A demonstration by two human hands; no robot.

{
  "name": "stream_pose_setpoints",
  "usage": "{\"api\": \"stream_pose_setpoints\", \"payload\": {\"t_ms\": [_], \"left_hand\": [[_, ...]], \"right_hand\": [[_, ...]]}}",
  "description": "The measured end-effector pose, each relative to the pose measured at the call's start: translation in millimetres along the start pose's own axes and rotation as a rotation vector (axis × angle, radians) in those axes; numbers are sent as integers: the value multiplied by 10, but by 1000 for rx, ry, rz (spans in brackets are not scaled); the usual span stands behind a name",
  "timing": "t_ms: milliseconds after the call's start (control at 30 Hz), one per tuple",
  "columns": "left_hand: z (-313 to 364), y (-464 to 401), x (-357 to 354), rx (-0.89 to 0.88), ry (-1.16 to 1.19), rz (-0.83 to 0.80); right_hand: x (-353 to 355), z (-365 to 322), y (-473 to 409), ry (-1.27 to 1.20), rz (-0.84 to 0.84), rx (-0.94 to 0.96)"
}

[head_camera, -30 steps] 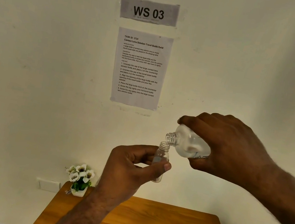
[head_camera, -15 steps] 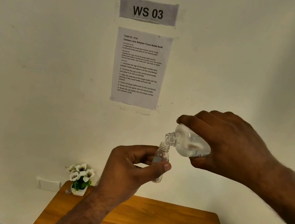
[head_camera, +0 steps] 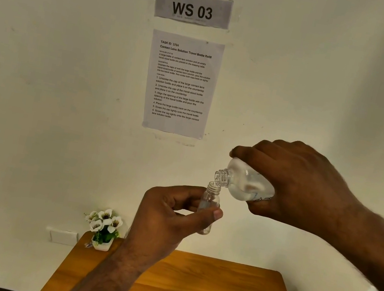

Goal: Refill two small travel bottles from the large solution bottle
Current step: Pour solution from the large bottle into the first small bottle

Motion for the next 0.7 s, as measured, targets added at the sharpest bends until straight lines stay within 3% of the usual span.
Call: {"api": "stream_pose_setpoints", "payload": {"t_ms": [700], "left_hand": [[-5,-7,37,-2,-33,5]], "right_hand": [[-9,-26,-27,1,-2,8]]}}
Point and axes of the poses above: each hand's wrist, its own y-axis away from the middle knuckle, its own x-axis out of the back of the hand, z = x × y, the point moved 3 cm from there along -y, towards the middle knuckle, and after that the axes turned 10 degrees about z, right-handed, at the moved point
